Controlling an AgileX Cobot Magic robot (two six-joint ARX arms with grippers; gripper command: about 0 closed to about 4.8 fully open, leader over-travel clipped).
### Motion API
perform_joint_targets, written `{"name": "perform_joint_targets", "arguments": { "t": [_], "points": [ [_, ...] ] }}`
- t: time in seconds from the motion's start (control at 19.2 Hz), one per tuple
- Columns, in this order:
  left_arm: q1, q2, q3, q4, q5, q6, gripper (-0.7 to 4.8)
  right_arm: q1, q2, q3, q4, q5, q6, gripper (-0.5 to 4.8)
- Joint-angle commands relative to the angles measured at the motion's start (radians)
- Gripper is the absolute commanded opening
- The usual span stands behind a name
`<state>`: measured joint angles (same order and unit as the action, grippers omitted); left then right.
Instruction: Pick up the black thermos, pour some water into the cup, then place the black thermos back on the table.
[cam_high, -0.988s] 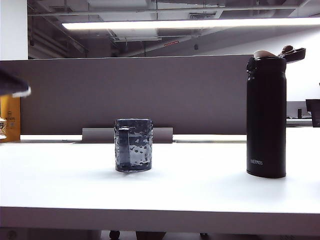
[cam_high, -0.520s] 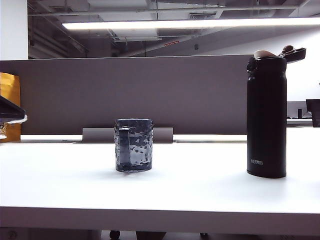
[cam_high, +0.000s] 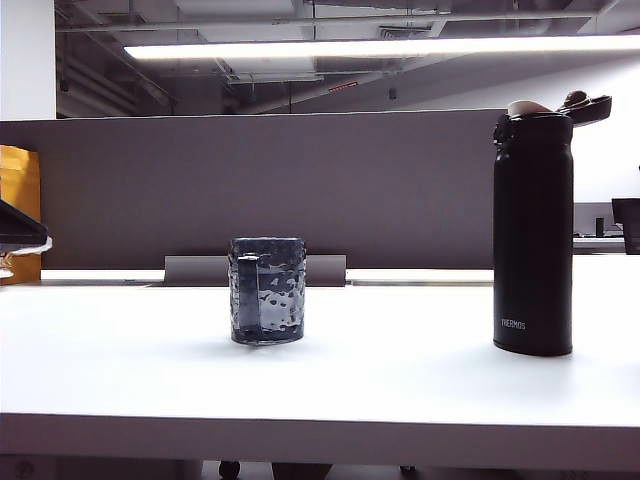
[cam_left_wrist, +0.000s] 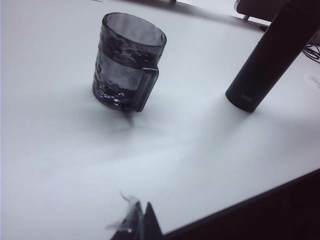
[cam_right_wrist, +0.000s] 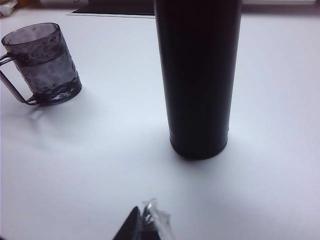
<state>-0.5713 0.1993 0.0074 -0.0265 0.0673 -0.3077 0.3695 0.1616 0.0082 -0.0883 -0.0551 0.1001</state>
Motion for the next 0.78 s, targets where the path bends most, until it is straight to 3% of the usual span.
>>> {"name": "perform_joint_targets", "arguments": {
  "t": [0.05,0.31,0.47,0.78],
  "points": [
    [0.005,-0.019,0.002,-0.002,0.000,0.005,-0.03,0.001,-0.001,-0.005,0.011,0.000,0.000,0.00],
    [0.084,-0.084,0.002,-0.002,0.004,0.005,-0.03,-0.008,-0.053,-0.005,-0.002,-0.003,0.000,0.00],
    [0.241,-0.122,0.002,-0.002,0.007,0.005,-0.03,-0.060,-0.163,-0.005,-0.006,-0.005,0.000,0.00],
    [0.439,-0.164,0.002,-0.013,-0.001,0.005,-0.03,-0.158,-0.160,-0.005,0.032,-0.007,0.000,0.00]
  ]
}}
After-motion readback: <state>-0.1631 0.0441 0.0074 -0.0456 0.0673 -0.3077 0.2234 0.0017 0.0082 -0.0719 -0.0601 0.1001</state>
